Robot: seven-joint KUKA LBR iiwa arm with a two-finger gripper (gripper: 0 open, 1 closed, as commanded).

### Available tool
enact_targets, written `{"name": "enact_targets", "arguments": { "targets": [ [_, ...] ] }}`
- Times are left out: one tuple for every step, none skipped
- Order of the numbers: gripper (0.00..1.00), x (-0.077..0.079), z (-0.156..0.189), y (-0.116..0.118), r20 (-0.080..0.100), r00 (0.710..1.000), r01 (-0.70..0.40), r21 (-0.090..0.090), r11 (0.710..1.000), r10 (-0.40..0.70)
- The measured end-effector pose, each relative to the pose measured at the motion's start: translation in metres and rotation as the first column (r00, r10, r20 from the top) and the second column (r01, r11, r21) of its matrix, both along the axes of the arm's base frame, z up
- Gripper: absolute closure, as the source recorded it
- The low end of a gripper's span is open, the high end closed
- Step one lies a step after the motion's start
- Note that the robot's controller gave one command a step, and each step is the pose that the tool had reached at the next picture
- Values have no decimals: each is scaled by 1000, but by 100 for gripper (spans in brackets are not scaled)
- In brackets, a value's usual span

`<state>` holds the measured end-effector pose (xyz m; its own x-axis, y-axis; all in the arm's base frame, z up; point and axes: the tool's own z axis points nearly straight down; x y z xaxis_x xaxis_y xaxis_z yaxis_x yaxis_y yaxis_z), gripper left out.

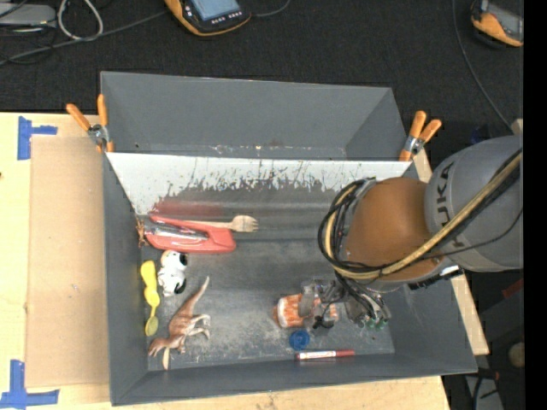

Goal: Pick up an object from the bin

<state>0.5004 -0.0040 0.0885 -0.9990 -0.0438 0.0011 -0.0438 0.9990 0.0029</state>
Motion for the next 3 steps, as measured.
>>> {"name": "enact_targets", "arguments": {
  "targets": [
    [100, 3, 66, 5, -6, 999, -38, 0, 999, 38],
    [0, 21, 142, 5, -8, 999, -46, 1, 999, 46],
    [0, 21, 142, 4, -8, 999, -45, 1, 999, 45]
  ]
}}
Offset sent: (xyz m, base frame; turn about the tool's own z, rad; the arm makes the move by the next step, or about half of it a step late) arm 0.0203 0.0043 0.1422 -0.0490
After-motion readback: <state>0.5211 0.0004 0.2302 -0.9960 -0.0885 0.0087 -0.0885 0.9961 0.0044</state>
